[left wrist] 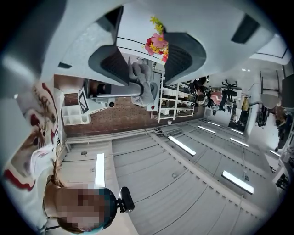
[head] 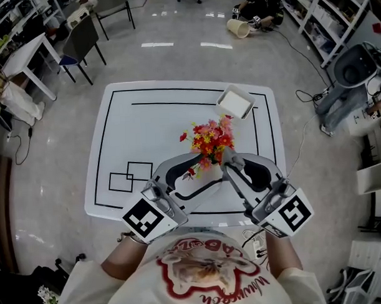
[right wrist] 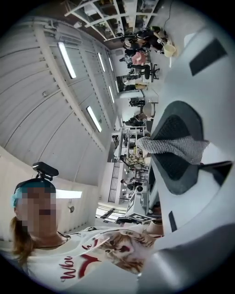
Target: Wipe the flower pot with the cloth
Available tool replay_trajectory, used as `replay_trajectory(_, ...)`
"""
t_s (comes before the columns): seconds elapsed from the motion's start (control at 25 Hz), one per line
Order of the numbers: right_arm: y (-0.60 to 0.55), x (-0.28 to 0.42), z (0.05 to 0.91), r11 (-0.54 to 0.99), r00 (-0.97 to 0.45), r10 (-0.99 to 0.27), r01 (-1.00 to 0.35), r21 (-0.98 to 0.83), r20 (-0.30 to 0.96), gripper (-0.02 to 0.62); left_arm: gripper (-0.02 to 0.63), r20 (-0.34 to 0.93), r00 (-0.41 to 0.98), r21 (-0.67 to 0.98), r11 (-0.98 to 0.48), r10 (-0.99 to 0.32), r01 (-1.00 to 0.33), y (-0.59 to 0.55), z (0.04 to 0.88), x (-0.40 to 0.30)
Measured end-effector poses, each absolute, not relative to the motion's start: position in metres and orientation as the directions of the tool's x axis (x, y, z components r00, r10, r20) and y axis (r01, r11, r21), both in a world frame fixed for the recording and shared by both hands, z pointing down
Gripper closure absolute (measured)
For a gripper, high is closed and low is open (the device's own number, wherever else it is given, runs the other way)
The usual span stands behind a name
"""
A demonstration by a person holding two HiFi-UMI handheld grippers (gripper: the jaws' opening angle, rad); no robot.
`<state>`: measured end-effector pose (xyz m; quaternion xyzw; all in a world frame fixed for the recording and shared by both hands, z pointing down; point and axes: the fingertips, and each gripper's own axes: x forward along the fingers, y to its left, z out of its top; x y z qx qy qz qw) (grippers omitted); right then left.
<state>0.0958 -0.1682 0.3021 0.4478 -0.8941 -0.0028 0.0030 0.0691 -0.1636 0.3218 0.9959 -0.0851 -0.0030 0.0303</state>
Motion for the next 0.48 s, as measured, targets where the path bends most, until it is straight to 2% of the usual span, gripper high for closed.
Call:
replay_trajectory(0.16,-0.176,0.090,0.288,0.623,-0.623,-0.782,-0.782,0.010,-0.029,0.532,0.373,-0.010,0.987,0.036,-0.987,-0.158,-0.157,-0.164,0.311,0.077)
replay_trajectory(0.32,-0.178,0.086,0.271,0.673,-0.671,-0.738,-0.739,-0.012,-0.067,0.532,0.374,0.050,0.988,-0.110,-0.984,-0.143,-0.137,-0.162,0.309,0.082)
replay_trajectory(0.48,-0.177,0.068,0.269,0.739,-0.739,-0.674,-0.674,0.014,-0.022,0.532,0.374,0.033,0.981,-0.110,-0.976,-0.192,-0.187,-0.169,0.302,0.081)
